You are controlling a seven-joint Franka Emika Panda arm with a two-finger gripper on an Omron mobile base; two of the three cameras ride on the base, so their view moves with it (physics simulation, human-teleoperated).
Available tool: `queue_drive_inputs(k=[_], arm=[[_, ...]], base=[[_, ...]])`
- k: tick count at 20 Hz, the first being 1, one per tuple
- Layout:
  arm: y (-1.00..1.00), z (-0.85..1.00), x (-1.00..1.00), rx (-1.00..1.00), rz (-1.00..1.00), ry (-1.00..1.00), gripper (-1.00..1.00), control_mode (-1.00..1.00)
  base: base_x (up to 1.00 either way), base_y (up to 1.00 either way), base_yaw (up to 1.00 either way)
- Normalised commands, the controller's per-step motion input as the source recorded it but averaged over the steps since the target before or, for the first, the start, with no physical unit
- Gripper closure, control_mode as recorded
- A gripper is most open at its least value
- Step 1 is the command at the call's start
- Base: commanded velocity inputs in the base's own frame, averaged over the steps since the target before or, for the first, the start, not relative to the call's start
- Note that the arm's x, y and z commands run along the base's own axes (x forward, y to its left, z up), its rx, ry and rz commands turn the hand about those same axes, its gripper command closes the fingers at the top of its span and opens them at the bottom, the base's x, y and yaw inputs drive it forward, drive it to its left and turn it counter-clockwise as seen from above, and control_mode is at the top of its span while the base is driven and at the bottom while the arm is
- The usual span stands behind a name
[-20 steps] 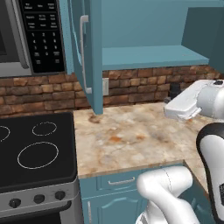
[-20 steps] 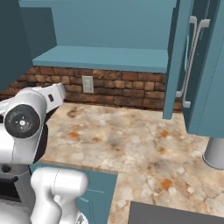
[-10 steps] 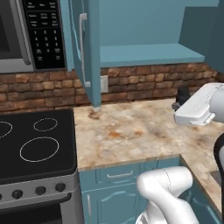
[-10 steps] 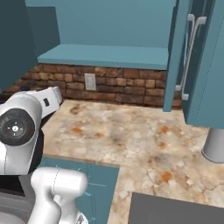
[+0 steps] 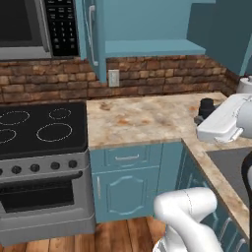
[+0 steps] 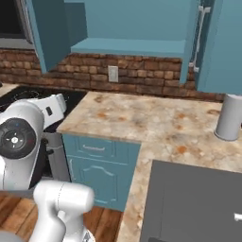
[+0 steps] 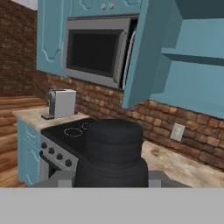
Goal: Retrieve the shaker from the cabinet and place it next the steak on a plate on the dining table.
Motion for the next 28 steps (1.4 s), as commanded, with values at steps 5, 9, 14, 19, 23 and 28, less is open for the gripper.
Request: queue_drive_inputs(k=[5, 9, 14, 19, 23, 28], arm=[[0.00, 0.00, 0.00, 0.00, 0.00, 0.00, 1.00, 1.00], [0.00, 0.00, 0.00, 0.00, 0.00, 0.00, 1.00, 1.00], [0.00, 0.00, 0.00, 0.00, 0.00, 0.00, 1.00, 1.00], [0.00, 0.00, 0.00, 0.00, 0.00, 0.00, 1.00, 1.00], [0.00, 0.00, 0.00, 0.00, 0.00, 0.00, 1.00, 1.00], [0.00, 0.00, 0.00, 0.00, 0.00, 0.00, 1.00, 1.00]], base=[[-0.51, 0.18, 0.29], [-0.44, 0.27, 0.60], [-0.13, 0.24, 0.89], [0.00, 0.09, 1.00], [0.00, 0.12, 1.00], [0.00, 0.26, 0.96]])
